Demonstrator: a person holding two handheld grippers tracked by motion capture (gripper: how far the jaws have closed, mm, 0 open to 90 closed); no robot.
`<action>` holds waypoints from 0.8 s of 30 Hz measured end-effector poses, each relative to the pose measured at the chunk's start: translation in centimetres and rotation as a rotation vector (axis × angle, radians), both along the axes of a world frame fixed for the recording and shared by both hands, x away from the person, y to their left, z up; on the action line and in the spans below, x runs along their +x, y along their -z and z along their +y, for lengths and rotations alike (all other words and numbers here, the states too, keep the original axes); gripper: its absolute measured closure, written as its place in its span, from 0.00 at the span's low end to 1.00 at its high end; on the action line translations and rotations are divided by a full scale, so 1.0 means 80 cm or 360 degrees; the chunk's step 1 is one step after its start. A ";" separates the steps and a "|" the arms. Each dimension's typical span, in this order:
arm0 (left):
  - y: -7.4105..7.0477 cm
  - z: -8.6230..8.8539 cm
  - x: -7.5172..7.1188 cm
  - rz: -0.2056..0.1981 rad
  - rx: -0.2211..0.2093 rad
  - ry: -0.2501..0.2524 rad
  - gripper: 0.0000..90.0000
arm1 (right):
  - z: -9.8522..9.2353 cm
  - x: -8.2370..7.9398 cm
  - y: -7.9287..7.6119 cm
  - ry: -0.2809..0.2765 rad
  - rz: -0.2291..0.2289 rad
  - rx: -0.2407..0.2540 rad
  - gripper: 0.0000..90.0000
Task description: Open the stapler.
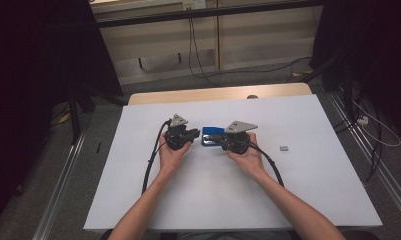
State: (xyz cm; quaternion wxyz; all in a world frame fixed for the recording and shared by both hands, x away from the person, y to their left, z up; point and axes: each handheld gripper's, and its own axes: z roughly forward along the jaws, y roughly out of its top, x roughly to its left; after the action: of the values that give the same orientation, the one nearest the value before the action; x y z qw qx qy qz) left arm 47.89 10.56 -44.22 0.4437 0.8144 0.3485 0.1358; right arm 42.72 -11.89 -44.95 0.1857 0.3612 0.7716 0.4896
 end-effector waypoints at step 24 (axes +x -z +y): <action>0.005 -0.013 0.001 -0.0011 0.0088 0.0059 1.00 | 0.016 0.015 0.009 0.0017 0.0040 -0.0212 1.00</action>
State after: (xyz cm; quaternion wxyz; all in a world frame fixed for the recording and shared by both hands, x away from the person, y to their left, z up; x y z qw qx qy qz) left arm 47.95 9.50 -44.59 0.4248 0.8321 0.3280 0.1398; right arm 43.94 -10.60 -45.70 0.2022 0.3584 0.8028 0.4315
